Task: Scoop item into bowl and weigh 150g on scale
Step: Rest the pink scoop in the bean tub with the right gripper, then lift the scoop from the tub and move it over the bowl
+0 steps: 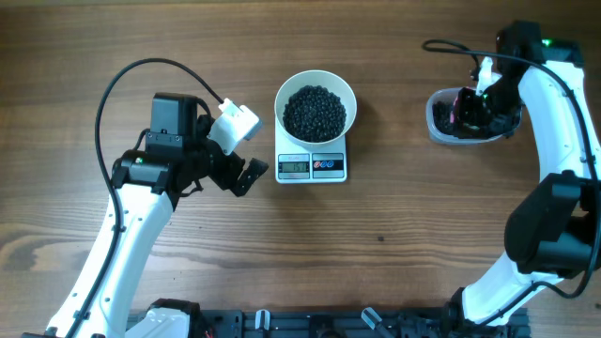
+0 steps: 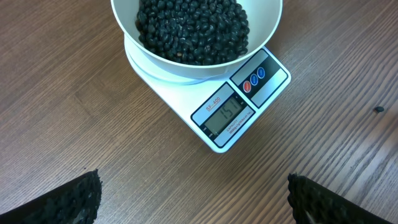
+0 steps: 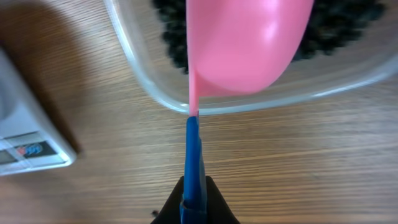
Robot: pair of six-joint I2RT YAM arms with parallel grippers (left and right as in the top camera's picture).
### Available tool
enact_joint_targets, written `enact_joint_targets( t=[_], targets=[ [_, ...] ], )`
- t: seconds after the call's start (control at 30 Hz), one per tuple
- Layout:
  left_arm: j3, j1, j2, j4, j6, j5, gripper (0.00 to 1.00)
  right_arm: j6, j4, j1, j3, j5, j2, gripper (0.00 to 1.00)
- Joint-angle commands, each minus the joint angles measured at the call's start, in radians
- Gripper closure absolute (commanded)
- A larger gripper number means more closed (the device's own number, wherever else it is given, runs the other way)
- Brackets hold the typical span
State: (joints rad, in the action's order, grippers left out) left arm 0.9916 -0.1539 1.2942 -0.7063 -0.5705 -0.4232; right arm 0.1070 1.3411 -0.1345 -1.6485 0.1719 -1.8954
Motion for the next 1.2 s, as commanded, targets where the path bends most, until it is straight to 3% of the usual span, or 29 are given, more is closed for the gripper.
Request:
enact_joint_targets(
  t=[0.0, 0.3, 0.57, 0.93, 1.17],
  targets=[
    [-0.006, 0.005, -0.003, 0.003, 0.003, -0.005, 0.0, -0.09, 0.002, -0.022, -0.023, 0.137, 0.031, 0.96],
    [-0.006, 0.005, -0.003, 0.003, 0.003, -0.005, 0.0, -0.194, 0.0, -0.05, -0.023, 0.274, 0.044, 0.96],
    [-0.006, 0.005, -0.003, 0.003, 0.003, -0.005, 0.0, -0.193, -0.089, -0.038, -0.023, 0.435, 0.091, 0.96],
    [-0.006, 0.005, -0.003, 0.003, 0.003, -0.005, 0.0, -0.043, -0.306, 0.21, -0.024, 0.401, 0.106, 0.96],
    [-0.006, 0.005, -0.003, 0.003, 0.003, -0.005, 0.0, -0.018, -0.336, 0.308, -0.024, 0.366, 0.106, 0.96]
  ],
)
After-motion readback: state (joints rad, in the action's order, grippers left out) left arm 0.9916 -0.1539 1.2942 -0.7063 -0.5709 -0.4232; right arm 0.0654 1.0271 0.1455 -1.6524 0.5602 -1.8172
